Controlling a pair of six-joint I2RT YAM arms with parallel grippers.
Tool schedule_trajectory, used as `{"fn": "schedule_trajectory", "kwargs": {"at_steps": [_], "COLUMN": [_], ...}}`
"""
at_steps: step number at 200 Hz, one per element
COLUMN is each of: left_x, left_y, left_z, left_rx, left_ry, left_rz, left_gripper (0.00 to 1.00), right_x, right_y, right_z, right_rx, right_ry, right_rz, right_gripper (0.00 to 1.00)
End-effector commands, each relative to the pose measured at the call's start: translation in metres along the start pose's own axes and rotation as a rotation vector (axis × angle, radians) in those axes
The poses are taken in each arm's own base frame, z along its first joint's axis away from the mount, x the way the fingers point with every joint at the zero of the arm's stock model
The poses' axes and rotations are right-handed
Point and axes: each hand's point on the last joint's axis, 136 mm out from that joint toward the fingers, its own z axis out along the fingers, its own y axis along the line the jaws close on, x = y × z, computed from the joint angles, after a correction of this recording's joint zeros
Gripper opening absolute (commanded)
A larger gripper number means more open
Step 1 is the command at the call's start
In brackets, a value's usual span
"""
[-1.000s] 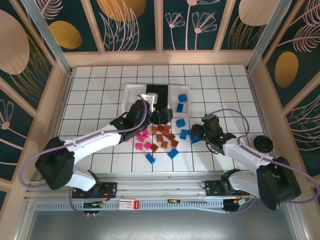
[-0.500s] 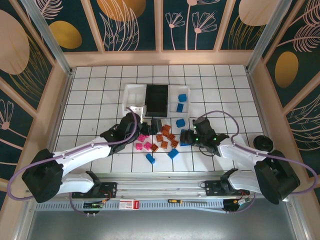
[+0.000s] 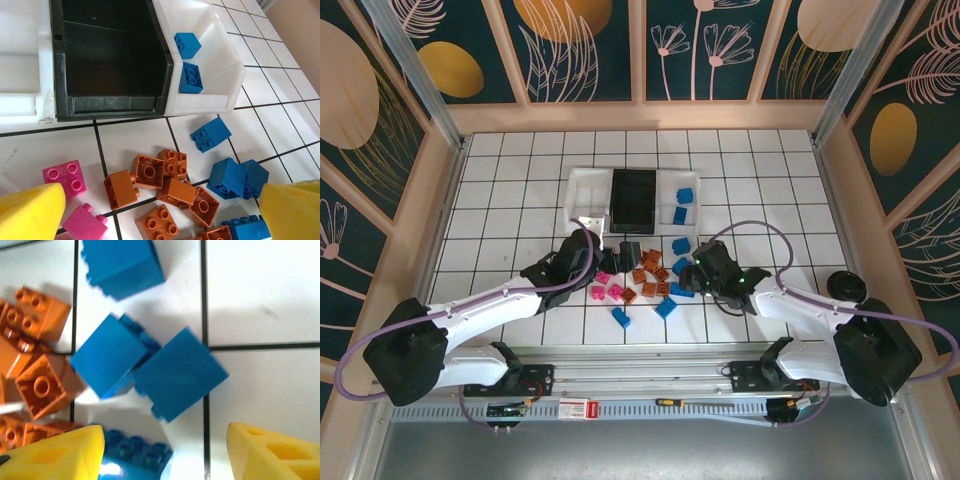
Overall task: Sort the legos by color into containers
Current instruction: Move the lego to the bottom-center of the table, then move the lego to the center of the table.
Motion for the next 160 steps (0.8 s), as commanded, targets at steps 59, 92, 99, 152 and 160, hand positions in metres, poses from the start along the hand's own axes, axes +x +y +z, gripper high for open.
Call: {"fn": "schedule_trajectory", "kwargs": {"at_steps": [59,92,99,152,160], "left_x": [0.003,0.004,0.004,0.007,0.008], "left_y": [0.002,0.005,0.006,0.007,0.007], "left_z": [0.001,0.001,0.001,0.005,0.006], "left_rx": [-0.007,-0.018,-0.021,-0.023,-0.024], "left_ry": [-0.005,-0.005,-0.005,0.001,0.004], "left_rz": [-0.021,-0.019,-0.02,-0.017,-0.017], "left_gripper": [0.99,0.99,0.99,0.99,0.99], "right_x": [-0.031,-0.015,-0.014,-0.03,-0.034], "right_y": [-0.016,-0.045,-0.053,-0.07,-0.062], "right_z": [0.023,0.031,0.03,0.011,0.009], "right_rx": [-0.025,0.051,0.071,0.078,0.051], "right_ry": [-0.075,-0.035,-0.037,-0.113,-0.116], "right_rz": [0.156,0.202,0.219,0.235,0.213], "right_gripper": [0.62,0.55,0.54,0.55,0.6]}}
